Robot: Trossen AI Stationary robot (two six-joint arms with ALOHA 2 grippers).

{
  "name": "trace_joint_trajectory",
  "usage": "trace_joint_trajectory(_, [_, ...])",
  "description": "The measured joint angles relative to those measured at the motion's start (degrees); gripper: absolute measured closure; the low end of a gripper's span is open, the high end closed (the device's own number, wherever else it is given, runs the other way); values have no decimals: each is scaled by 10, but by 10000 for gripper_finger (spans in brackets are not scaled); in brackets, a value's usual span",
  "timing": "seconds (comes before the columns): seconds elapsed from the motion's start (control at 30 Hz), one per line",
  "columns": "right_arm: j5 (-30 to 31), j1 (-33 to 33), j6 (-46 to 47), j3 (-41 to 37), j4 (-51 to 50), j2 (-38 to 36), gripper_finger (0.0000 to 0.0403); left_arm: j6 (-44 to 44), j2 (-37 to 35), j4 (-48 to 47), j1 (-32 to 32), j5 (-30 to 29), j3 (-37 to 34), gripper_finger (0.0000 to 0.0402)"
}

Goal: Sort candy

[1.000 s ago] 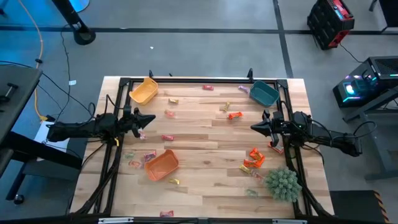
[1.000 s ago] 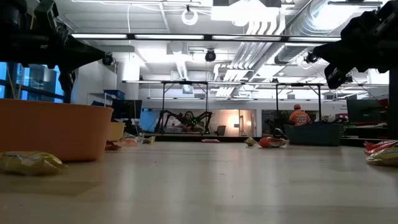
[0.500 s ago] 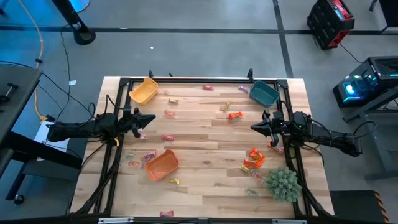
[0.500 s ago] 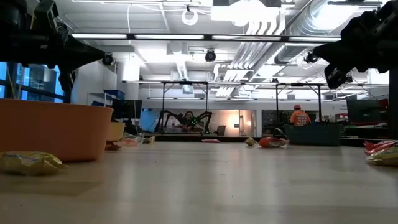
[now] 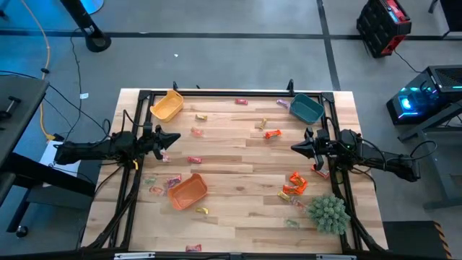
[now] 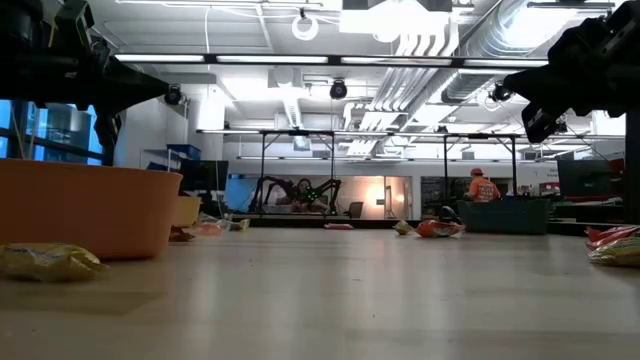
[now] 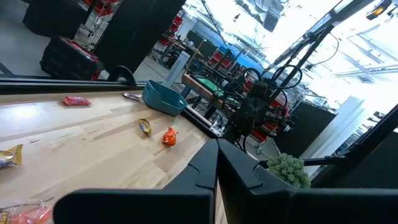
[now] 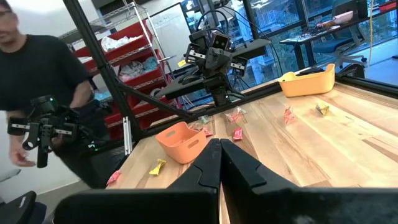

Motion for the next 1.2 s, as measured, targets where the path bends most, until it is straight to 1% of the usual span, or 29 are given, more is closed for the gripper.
trace_joint_trajectory(0.4, [0, 0, 0, 0, 0, 0, 402, 0, 0, 0, 0, 0, 0, 401])
trace_joint_trajectory(0.5, [0, 0, 0, 0, 0, 0, 402, -28, 0, 7, 0, 0, 0, 401])
trace_joint_trajectory(0.57, [0, 0, 0, 0, 0, 0, 402, -40, 0, 38, 0, -17, 0, 402])
trace_joint_trajectory(0.7, [0, 0, 0, 0, 0, 0, 402, -41, 0, 160, 11, -107, 0, 402])
trace_joint_trajectory(0.8, [0, 0, 0, 0, 0, 0, 402, -41, 11, 233, 21, -129, 0, 401])
trace_joint_trajectory(0.87, [0, 0, 0, 0, 0, 0, 402, -49, 34, 262, 27, -154, 0, 402])
trace_joint_trajectory(0.93, [0, 0, 0, 0, 0, 0, 402, -63, 69, 284, 34, -194, 1, 402])
trace_joint_trajectory(1.0, [0, 0, 0, 0, 0, 0, 402, -125, 118, 289, 40, -229, 12, 401])
trace_joint_trajectory(1.03, [0, 0, 0, 0, 0, 0, 402, -160, 148, 293, 43, -234, 23, 401])
trace_joint_trajectory(1.1, [16, 0, -16, 0, 5, 0, 402, -188, 207, 300, 47, -226, 58, 402])
trace_joint_trajectory(1.17, [72, 0, -46, 0, 26, 0, 402, -180, 275, 301, 47, -210, 105, 402])
trace_joint_trajectory(1.2, [101, 0, -42, 0, 53, 0, 402, -161, 311, 301, 47, -201, 133, 401])
